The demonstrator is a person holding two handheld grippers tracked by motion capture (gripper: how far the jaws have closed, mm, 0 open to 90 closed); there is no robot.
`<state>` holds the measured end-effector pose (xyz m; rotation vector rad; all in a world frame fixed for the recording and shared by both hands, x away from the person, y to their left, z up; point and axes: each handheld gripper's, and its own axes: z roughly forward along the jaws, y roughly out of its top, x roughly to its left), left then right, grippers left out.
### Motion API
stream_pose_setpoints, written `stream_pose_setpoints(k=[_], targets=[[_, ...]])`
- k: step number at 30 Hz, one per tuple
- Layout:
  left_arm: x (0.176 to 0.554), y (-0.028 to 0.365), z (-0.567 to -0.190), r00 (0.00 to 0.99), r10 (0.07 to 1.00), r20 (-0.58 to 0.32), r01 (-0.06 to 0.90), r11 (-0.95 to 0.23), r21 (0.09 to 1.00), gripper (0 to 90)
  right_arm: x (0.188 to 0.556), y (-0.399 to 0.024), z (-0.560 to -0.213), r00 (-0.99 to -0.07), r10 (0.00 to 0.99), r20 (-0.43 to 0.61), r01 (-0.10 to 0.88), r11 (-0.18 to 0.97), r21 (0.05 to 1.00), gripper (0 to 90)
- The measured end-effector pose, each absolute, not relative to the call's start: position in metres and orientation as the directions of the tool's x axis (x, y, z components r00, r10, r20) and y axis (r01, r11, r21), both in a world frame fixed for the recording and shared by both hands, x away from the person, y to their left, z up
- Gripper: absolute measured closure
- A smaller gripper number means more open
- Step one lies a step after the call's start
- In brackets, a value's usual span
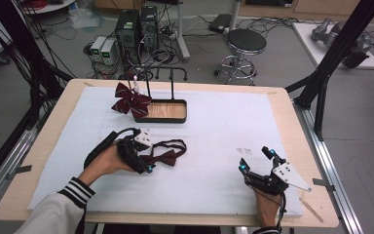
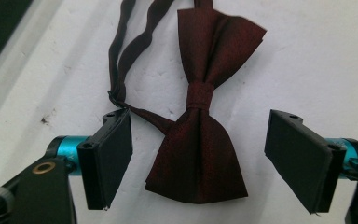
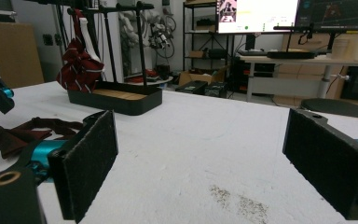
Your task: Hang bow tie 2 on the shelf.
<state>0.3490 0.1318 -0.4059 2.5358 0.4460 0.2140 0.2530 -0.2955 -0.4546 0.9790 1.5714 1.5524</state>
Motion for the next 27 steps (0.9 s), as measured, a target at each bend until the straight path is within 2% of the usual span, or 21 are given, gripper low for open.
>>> stream_pose_setpoints(k=[2, 12, 18, 22, 24, 27], targets=[[0.350, 0.130, -0.408, 0.937, 0.345, 0.057, 0.262, -0.802, 0.537, 23.9, 0.253, -0.295, -0.455, -0.460, 0.887, 0.024, 0.035, -0.009, 0.999, 9.6], [0.355, 0.125, -0.417, 0.938, 0.338, 0.079, 0.267, -0.847, 0.459, 37.9, 0.253, -0.296, -0.455, -0.462, 0.887, 0.027, 0.036, -0.012, 0.999, 9.6], [0.356, 0.124, -0.416, 0.946, 0.320, 0.056, 0.261, -0.853, 0.452, 45.5, 0.253, -0.296, -0.455, -0.461, 0.887, 0.024, 0.033, -0.010, 0.999, 9.6], [0.355, 0.123, -0.414, 0.950, 0.309, 0.054, 0.255, -0.861, 0.440, 57.6, 0.253, -0.296, -0.455, -0.463, 0.886, 0.025, 0.034, -0.011, 0.999, 9.6], [0.354, 0.123, -0.413, 0.949, 0.311, 0.045, 0.262, -0.863, 0.432, 71.8, 0.253, -0.296, -0.455, -0.463, 0.886, 0.026, 0.034, -0.012, 0.999, 9.6], [0.354, 0.123, -0.413, 0.949, 0.314, 0.033, 0.272, -0.864, 0.425, 76.8, 0.253, -0.296, -0.455, -0.463, 0.886, 0.025, 0.033, -0.011, 0.999, 9.6]])
